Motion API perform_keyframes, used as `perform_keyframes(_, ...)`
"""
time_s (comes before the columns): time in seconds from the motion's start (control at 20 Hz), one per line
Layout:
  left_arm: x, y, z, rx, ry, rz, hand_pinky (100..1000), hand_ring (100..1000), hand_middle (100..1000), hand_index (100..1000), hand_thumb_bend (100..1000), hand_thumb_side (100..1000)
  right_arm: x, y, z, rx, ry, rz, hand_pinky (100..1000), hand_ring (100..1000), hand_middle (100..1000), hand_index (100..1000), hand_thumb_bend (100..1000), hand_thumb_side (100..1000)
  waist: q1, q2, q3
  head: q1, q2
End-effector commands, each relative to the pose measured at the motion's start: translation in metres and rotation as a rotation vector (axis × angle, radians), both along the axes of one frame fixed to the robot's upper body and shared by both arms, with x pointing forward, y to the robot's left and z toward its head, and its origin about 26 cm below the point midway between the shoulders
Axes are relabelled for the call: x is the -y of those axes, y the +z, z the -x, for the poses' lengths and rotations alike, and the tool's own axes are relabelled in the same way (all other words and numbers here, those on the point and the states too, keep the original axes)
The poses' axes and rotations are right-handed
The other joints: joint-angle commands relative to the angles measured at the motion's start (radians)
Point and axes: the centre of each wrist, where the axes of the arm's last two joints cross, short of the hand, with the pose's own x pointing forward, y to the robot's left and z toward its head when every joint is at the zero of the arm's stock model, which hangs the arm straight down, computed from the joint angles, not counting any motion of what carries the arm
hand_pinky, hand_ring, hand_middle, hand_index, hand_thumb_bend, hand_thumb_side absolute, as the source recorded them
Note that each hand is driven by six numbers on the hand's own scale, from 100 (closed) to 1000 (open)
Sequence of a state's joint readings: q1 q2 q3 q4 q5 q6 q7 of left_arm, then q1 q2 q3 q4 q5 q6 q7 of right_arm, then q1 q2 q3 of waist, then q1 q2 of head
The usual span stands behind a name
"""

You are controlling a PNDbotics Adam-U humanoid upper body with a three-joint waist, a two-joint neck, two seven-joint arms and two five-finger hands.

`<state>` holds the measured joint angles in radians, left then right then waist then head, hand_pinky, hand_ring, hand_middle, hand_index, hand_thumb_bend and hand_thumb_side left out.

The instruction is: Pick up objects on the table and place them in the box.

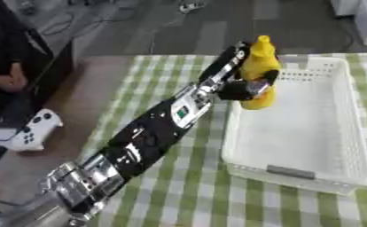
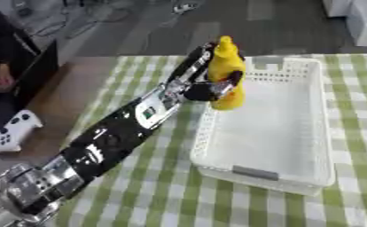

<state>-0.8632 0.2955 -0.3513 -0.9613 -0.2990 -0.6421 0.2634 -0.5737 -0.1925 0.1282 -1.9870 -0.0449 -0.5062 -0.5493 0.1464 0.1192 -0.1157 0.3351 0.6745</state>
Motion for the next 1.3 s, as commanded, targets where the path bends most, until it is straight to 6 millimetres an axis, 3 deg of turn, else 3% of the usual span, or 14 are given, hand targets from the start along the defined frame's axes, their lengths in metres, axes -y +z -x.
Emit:
perform_keyframes(0.05, 0.001, 0.011, -0.001, 0.036, -0.016, 0.016, 100, 100, 100, 297, 100, 541, -0.002, 0.010, 0.003, 0.034, 0.018, -0.010, 444, 628, 669, 757, 100, 944, -0.004, -0.008, -0.003, 0.014, -0.024)
perform_keyframes(0.25, 0.005, 0.005, 0.000, 0.026, -0.038, 0.028, 100, 100, 100, 362, 100, 545, -0.004, 0.012, 0.003, 0.039, 0.028, -0.014, 444, 628, 667, 757, 100, 942, -0.003, -0.002, -0.008, 0.009, -0.027)
perform_keyframes(0.3, 0.006, 0.004, 0.000, 0.023, -0.056, 0.029, 100, 100, 152, 405, 100, 543, -0.004, 0.013, 0.003, 0.040, 0.030, -0.014, 444, 628, 666, 757, 100, 942, -0.002, -0.001, -0.008, 0.008, -0.026)
perform_keyframes(0.35, 0.009, 0.002, 0.001, 0.024, -0.088, 0.023, 100, 100, 275, 482, 100, 534, -0.005, 0.013, 0.003, 0.041, 0.031, -0.014, 444, 628, 666, 757, 100, 943, -0.002, 0.000, -0.009, 0.006, -0.024)
perform_keyframes(0.4, 0.010, 0.001, 0.002, 0.024, -0.116, 0.016, 100, 100, 339, 534, 100, 540, -0.005, 0.013, 0.003, 0.042, 0.032, -0.014, 445, 628, 666, 757, 100, 943, -0.001, 0.000, -0.009, 0.005, -0.024)
perform_keyframes(0.45, 0.009, 0.001, 0.002, 0.021, -0.137, -0.017, 360, 325, 587, 771, 100, 659, -0.004, 0.013, 0.003, 0.042, 0.032, -0.014, 445, 628, 665, 757, 100, 943, -0.001, 0.000, -0.009, 0.003, -0.023)
perform_keyframes(0.5, 0.008, 0.000, 0.001, 0.012, -0.149, -0.062, 677, 556, 791, 921, 100, 695, -0.004, 0.013, 0.003, 0.041, 0.031, -0.014, 445, 628, 665, 757, 100, 943, -0.001, 0.000, -0.009, 0.001, -0.022)
perform_keyframes(0.65, 0.004, 0.000, 0.000, -0.030, -0.148, -0.224, 960, 789, 924, 1000, 169, 850, -0.003, 0.013, 0.003, 0.041, 0.029, -0.012, 445, 628, 664, 757, 100, 942, 0.000, -0.002, -0.006, -0.001, -0.021)
perform_keyframes(0.7, 0.004, 0.001, -0.001, -0.040, -0.143, -0.274, 1000, 827, 954, 1000, 179, 884, -0.003, 0.013, 0.003, 0.041, 0.027, -0.011, 445, 628, 664, 757, 100, 942, 0.001, -0.003, -0.004, -0.002, -0.021)
perform_keyframes(0.9, 0.000, 0.012, -0.004, -0.056, -0.104, -0.405, 1000, 882, 990, 1000, 186, 931, -0.002, 0.012, 0.002, 0.041, 0.022, -0.007, 447, 628, 663, 756, 100, 941, 0.004, -0.008, 0.002, -0.001, -0.022)
perform_keyframes(1.3, -0.016, 0.045, -0.005, 0.025, -0.053, -0.353, 1000, 867, 977, 1000, 203, 904, 0.003, 0.009, 0.002, 0.040, 0.001, -0.004, 448, 628, 662, 755, 100, 939, 0.010, -0.022, 0.030, -0.013, -0.045)
